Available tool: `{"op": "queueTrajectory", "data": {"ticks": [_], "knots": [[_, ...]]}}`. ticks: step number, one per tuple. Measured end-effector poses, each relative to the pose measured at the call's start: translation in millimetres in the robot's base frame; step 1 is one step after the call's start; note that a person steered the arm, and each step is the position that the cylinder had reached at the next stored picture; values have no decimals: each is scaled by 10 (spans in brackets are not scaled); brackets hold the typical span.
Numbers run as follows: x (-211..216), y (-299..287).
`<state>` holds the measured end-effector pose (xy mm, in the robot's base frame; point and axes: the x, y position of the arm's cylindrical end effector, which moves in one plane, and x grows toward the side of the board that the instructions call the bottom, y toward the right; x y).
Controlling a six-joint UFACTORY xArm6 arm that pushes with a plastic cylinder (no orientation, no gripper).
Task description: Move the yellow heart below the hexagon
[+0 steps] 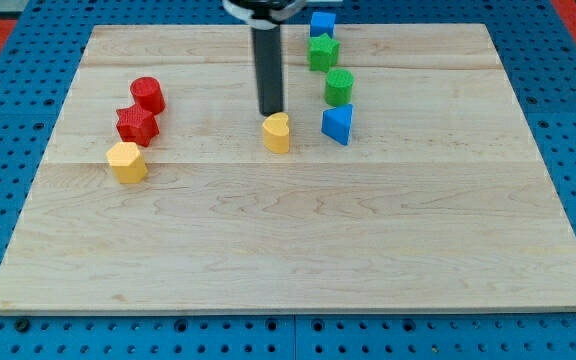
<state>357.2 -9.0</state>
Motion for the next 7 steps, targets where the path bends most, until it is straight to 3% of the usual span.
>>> {"op": "queueTrajectory", "data": {"ticks": [1,2,4,6,7], "knots": [[0,402],[259,491],[407,-216],[184,-526],[281,-715]]}}
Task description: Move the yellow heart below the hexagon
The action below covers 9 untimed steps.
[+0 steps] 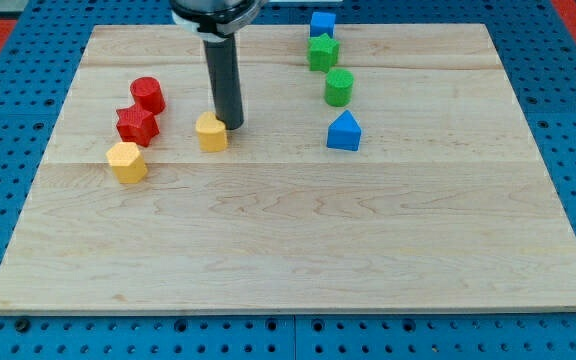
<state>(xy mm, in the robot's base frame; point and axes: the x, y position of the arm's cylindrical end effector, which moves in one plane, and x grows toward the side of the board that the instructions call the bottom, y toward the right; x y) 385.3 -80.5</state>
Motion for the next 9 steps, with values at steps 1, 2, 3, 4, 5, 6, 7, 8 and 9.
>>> {"op": "queueTrajectory", "data": {"ticks": [1,2,3,4,5,6,7,8,9], "knots": [[134,-205],[73,-339],[13,-382],[128,-363],[359,-356],[543,-356],[456,-356],[140,-375],[323,-425]]}}
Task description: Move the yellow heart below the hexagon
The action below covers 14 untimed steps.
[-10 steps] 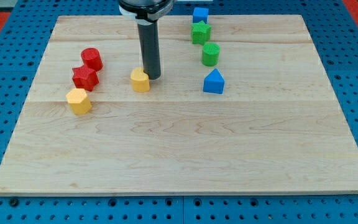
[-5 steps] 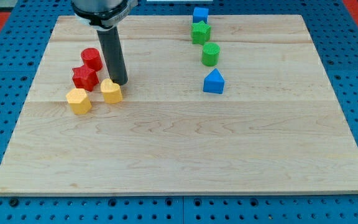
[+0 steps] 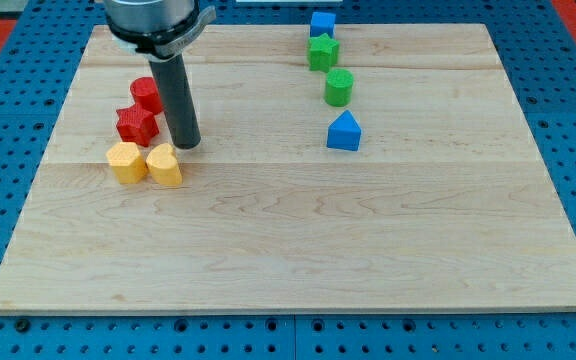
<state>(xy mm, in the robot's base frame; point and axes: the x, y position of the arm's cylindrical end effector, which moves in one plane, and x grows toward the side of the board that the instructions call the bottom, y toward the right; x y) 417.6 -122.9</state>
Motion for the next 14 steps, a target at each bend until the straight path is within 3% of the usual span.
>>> {"op": "queueTrajectory", "data": {"ticks": [3,4,5,7,9,13,14], "knots": [[479,-114],[426,-146],[117,-147],[481,-400],[731,26],[1034,-684],[1114,-515]]}}
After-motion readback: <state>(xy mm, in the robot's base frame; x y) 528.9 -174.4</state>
